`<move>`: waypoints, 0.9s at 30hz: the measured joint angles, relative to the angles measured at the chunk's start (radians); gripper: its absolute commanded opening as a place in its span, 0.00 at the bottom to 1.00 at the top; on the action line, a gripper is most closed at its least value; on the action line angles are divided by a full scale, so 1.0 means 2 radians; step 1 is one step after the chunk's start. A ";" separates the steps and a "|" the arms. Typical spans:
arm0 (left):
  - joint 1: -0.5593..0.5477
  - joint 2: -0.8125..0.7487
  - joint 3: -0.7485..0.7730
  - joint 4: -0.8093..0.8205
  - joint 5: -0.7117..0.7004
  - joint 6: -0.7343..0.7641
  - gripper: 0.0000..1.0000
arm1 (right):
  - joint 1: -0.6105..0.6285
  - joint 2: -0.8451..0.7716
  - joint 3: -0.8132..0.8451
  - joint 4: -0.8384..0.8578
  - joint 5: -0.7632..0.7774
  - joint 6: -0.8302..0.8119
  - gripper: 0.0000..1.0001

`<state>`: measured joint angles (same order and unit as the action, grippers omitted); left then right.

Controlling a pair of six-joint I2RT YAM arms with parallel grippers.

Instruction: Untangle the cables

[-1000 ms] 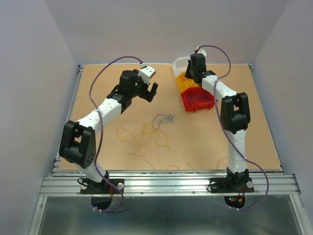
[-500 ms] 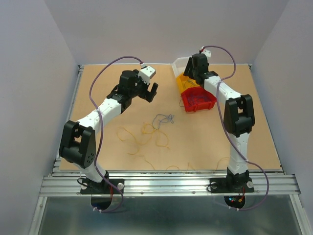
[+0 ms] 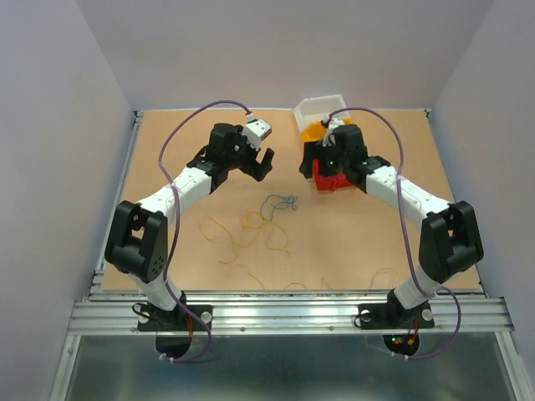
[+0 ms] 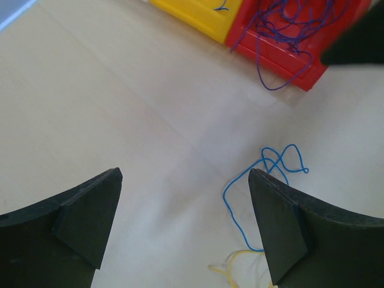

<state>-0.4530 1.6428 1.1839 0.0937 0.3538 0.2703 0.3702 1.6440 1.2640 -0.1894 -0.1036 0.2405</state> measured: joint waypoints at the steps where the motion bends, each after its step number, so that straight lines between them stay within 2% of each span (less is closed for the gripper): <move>1: 0.007 0.000 0.000 0.002 0.002 -0.004 0.99 | 0.009 -0.006 -0.017 -0.001 -0.009 -0.011 0.93; 7: 0.059 -0.001 0.000 0.015 0.003 -0.027 0.99 | 0.089 -0.006 -0.051 -0.013 -0.032 -0.053 0.92; 13: 0.059 -0.001 0.000 0.019 0.005 -0.034 0.99 | 0.087 0.032 -0.047 -0.018 -0.025 -0.060 0.91; 19: 0.057 -0.001 0.000 0.020 0.007 -0.035 0.99 | 0.092 0.112 -0.003 -0.048 -0.005 -0.056 0.90; 24: 0.057 -0.001 0.000 0.022 0.007 -0.035 0.99 | 0.105 0.148 0.036 -0.074 0.015 -0.052 0.81; 27: 0.057 -0.001 0.000 0.022 0.009 -0.036 0.99 | 0.113 0.160 0.054 -0.087 0.028 -0.049 0.81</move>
<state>-0.3382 1.6409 1.1839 0.1379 0.3710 0.1989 0.5972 1.9648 1.3727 -0.3641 -0.0471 0.1421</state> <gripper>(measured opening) 0.986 0.813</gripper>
